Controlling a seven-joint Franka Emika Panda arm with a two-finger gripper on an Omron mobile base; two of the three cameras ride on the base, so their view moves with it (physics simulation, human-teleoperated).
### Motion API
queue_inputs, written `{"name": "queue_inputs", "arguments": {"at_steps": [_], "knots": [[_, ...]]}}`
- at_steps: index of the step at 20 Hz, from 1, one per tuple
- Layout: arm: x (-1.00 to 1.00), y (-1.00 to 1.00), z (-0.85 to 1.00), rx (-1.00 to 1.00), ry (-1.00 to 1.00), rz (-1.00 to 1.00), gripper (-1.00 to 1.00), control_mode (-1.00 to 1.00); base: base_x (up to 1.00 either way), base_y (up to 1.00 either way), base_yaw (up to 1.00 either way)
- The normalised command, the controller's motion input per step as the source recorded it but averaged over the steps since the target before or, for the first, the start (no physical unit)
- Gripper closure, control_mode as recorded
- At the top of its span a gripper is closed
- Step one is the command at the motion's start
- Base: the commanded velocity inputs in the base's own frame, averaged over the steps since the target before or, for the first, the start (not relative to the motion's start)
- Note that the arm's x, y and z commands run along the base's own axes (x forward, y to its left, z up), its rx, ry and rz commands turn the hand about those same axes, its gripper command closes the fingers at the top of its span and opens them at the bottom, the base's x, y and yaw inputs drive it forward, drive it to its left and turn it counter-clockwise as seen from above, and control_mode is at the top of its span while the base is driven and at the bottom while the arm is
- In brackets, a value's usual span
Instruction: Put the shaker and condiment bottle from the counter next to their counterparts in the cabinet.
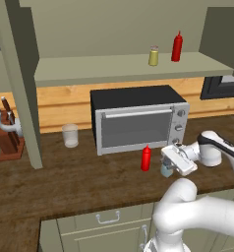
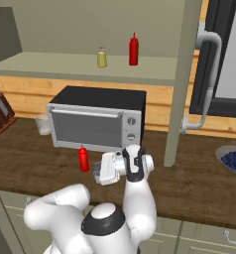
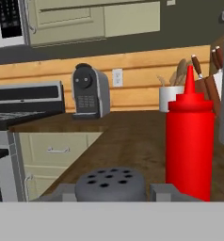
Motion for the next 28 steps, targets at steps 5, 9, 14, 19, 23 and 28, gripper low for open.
{"name": "queue_inputs", "arguments": {"at_steps": [5, 9, 14, 19, 23, 28], "knots": [[0.00, 0.00, 0.00, 0.00, 0.00, 0.00, 1.00, -1.00, 0.00, 0.00, 0.00], [-0.03, 0.00, 0.15, 0.00, 0.00, -0.03, 1.00, -1.00, 0.00, 0.00, 0.00], [0.00, 0.00, 0.31, 0.00, 0.00, -0.07, 1.00, -1.00, 0.00, 0.00, 0.00], [0.00, 0.00, 0.34, 0.00, 0.00, -0.10, 1.00, -1.00, 0.00, 0.00, 0.00], [0.00, 0.00, 0.28, 0.00, 0.00, -0.12, 1.00, -1.00, 0.00, 0.00, 0.00], [0.00, 0.00, 0.24, 0.00, 0.00, -0.14, 1.00, -1.00, 0.00, 0.00, 0.00]]}}
